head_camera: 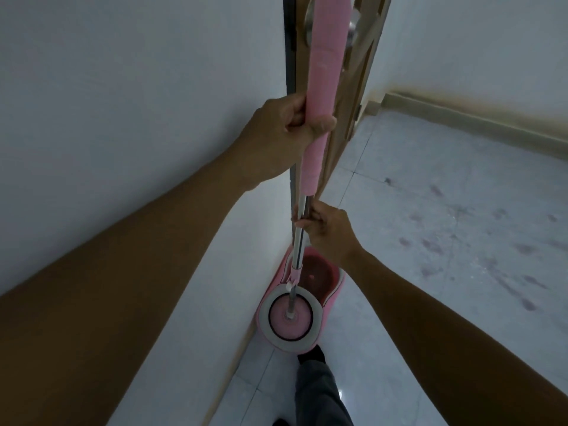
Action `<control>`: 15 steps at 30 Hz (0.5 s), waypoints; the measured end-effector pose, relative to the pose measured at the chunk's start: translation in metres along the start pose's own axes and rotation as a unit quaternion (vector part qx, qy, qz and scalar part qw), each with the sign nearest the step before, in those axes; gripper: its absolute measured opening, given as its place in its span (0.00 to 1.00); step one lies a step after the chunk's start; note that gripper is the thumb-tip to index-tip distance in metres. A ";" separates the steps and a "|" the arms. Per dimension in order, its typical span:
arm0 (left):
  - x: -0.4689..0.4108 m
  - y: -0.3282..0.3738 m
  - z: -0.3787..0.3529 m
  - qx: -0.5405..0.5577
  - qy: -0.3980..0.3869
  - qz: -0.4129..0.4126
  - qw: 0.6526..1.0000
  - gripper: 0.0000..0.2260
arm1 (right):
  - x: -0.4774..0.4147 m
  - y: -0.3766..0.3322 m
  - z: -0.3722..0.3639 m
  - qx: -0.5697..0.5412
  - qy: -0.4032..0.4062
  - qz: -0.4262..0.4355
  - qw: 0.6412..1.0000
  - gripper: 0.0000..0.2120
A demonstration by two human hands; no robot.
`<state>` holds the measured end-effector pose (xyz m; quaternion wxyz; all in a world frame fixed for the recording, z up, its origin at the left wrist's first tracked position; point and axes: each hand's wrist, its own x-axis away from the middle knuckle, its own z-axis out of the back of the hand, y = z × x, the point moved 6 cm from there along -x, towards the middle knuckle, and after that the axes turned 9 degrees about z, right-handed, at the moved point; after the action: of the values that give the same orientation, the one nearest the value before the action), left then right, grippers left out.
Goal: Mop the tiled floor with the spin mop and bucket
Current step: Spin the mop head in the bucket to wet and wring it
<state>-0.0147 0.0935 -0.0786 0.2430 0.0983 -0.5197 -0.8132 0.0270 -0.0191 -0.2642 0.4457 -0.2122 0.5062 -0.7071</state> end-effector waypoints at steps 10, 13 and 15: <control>0.008 -0.069 -0.025 -0.042 0.009 0.059 0.997 0.18 | 0.021 0.058 -0.042 0.006 -0.041 -0.036 0.999 0.07; 0.013 -0.090 -0.041 -0.065 -0.011 0.077 0.995 0.18 | 0.034 0.078 -0.054 0.022 -0.055 -0.072 0.996 0.07; 0.018 -0.105 -0.050 -0.073 -0.023 0.094 0.993 0.17 | 0.044 0.093 -0.061 0.029 -0.057 -0.114 0.991 0.07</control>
<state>-0.0404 0.0803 -0.1931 0.3125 0.0122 -0.4713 -0.8246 -0.0032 -0.0324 -0.3792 0.3965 -0.2953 0.4322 -0.7542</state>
